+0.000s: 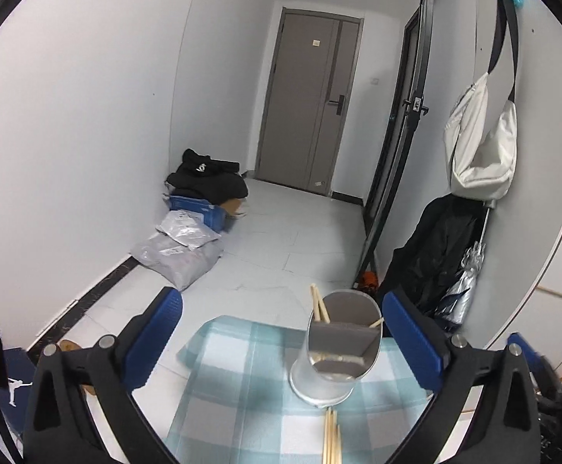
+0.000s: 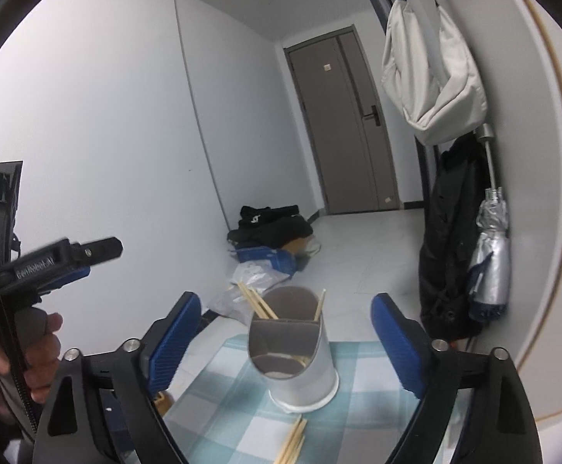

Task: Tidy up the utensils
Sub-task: 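Move both open grippers back down to the chopstick bundle, then close the right gripper on a chopstick while the left gripper approaches the bundle, then lift the chopstick with the right gripper while the left gripper grasps another, then raise both held chopsticks and carry them above the white holder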

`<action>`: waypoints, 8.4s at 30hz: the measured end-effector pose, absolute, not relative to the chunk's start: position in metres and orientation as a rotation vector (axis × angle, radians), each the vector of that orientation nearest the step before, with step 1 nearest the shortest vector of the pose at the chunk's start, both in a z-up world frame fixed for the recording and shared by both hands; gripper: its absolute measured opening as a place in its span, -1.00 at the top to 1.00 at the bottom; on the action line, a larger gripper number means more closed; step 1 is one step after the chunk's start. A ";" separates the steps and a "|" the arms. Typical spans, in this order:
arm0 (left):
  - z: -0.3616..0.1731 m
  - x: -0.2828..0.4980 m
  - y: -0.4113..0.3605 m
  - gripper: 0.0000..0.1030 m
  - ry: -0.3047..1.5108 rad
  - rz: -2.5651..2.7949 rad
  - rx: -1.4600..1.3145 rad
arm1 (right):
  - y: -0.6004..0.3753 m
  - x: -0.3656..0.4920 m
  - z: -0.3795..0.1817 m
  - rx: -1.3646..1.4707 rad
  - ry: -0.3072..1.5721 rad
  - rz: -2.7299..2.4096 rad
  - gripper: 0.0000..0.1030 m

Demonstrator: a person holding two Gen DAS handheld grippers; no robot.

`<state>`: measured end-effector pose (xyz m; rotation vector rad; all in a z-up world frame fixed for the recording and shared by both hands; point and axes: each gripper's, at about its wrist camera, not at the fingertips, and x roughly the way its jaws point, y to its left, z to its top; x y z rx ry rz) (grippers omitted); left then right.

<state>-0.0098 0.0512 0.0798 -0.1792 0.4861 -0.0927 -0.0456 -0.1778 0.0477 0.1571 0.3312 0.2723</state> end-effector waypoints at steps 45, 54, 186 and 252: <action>-0.050 -0.004 0.064 -0.97 0.727 -0.021 -0.163 | -0.166 0.012 -0.124 0.011 1.041 0.121 -0.53; -0.051 0.003 0.078 -0.97 0.763 0.005 -0.237 | -0.134 0.052 -0.167 -0.054 1.268 0.247 0.15; -0.144 0.076 -0.068 0.96 1.222 -0.315 0.087 | -0.278 0.044 -0.107 0.593 0.867 0.268 0.94; -0.029 -0.003 -0.009 0.98 0.797 -0.407 -0.155 | -0.201 -0.022 -0.051 0.230 0.599 0.321 0.94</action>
